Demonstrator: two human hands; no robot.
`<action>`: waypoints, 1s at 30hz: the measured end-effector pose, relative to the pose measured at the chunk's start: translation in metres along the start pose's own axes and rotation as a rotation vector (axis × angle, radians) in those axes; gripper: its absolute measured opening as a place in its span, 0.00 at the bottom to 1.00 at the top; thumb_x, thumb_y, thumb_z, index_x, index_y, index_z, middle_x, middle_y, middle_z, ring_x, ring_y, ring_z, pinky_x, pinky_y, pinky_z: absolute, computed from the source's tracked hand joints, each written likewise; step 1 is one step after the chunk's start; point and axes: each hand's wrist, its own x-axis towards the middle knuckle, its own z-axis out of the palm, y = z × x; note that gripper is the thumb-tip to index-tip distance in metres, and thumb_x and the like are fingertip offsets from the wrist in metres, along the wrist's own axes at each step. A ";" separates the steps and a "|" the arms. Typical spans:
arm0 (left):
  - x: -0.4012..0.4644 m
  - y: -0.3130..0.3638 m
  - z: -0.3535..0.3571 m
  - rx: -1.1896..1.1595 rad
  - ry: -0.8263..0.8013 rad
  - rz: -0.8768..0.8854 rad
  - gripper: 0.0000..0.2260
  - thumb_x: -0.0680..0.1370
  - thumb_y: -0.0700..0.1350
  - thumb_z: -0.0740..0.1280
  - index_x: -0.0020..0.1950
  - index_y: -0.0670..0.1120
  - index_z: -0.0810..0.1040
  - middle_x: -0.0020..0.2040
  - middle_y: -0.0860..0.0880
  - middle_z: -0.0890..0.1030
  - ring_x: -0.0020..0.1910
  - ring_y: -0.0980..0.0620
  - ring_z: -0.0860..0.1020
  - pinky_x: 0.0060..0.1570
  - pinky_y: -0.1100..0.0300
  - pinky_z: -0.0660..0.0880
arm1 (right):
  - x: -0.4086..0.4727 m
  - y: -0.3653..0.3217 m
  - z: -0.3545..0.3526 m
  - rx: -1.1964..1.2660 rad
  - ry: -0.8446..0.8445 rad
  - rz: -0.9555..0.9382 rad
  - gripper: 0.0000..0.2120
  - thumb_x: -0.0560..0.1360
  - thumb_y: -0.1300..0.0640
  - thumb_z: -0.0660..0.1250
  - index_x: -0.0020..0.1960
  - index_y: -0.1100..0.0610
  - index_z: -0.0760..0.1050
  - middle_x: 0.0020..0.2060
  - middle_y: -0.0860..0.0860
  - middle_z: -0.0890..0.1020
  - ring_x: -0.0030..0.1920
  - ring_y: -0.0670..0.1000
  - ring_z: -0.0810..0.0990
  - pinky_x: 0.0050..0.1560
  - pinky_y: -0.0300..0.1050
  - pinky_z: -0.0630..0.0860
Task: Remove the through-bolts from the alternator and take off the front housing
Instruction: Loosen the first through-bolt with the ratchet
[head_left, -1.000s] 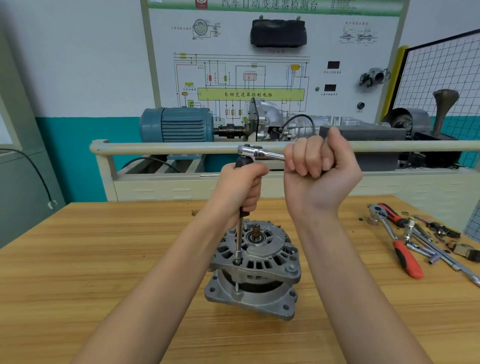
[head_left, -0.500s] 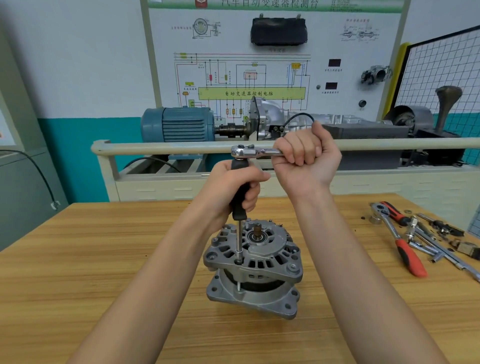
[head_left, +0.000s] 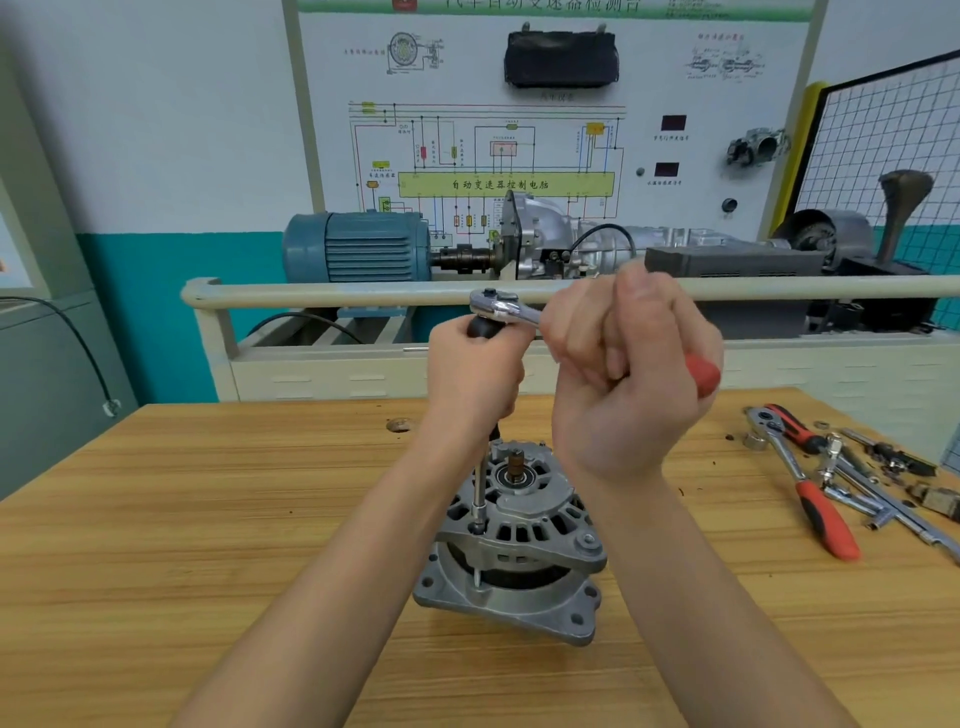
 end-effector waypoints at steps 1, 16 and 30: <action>-0.001 0.000 -0.001 -0.002 -0.010 -0.002 0.17 0.75 0.34 0.62 0.29 0.47 0.60 0.20 0.53 0.61 0.19 0.55 0.56 0.21 0.67 0.54 | 0.001 -0.001 -0.002 0.021 0.009 0.012 0.20 0.73 0.63 0.58 0.25 0.50 0.61 0.18 0.48 0.61 0.21 0.46 0.61 0.28 0.41 0.57; 0.002 0.010 -0.015 -0.042 -0.423 -0.207 0.23 0.77 0.37 0.62 0.23 0.49 0.60 0.18 0.53 0.58 0.16 0.56 0.53 0.20 0.69 0.52 | 0.032 0.014 -0.043 0.752 0.413 0.542 0.23 0.73 0.61 0.56 0.19 0.54 0.60 0.15 0.47 0.59 0.21 0.46 0.51 0.22 0.38 0.56; 0.000 0.003 -0.012 -0.029 -0.207 -0.100 0.18 0.74 0.35 0.65 0.29 0.47 0.62 0.20 0.53 0.60 0.18 0.55 0.55 0.20 0.66 0.55 | 0.023 0.002 -0.022 0.335 0.117 0.303 0.26 0.76 0.62 0.53 0.19 0.51 0.61 0.15 0.45 0.62 0.21 0.46 0.54 0.25 0.40 0.58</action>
